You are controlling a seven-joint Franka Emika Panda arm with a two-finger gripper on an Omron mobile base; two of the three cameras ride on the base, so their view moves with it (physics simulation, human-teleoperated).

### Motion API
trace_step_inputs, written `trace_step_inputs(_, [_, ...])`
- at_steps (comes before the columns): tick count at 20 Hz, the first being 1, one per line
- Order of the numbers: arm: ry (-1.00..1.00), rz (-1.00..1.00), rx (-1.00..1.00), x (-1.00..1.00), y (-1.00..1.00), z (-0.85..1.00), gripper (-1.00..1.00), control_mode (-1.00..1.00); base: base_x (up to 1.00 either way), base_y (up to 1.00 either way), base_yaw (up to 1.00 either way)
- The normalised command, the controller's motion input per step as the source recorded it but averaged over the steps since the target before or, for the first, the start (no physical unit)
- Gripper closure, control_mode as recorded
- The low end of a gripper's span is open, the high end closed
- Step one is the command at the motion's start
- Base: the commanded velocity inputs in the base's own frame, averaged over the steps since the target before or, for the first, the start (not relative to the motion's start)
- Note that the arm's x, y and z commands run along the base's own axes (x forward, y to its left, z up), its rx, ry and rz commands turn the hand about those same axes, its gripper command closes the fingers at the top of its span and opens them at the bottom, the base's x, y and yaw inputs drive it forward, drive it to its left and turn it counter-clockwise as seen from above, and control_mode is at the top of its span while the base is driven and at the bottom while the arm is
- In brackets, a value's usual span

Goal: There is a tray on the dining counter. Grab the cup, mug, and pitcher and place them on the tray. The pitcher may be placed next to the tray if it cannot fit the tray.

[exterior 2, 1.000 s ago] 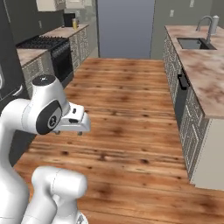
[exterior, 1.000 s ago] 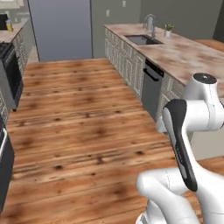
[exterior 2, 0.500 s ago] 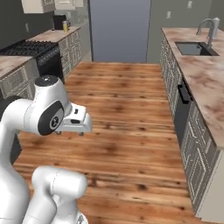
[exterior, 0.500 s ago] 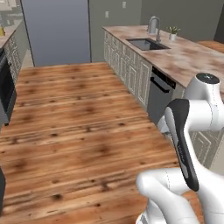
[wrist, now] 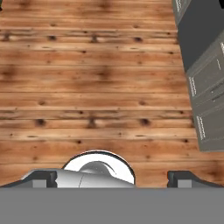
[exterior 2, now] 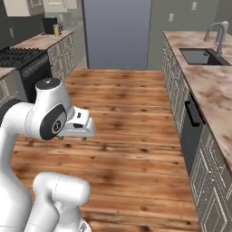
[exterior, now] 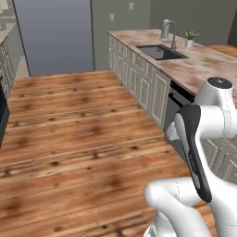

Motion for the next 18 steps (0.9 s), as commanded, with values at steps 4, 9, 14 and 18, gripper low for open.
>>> trace_step_inputs(4, [0.0,0.0,0.0,0.0,0.0,0.0,-1.0,1.0,1.0,0.03,-0.08])
trace_step_inputs(9, [0.0,0.0,0.0,0.0,0.0,0.0,-1.0,1.0,1.0,0.03,-0.06])
trace_step_inputs(14, [0.0,0.0,0.0,0.0,0.0,0.0,-1.0,1.0,1.0,0.02,-0.02])
trace_step_inputs(18, [0.0,0.0,0.0,0.0,0.0,0.0,-1.0,1.0,1.0,0.02,0.01])
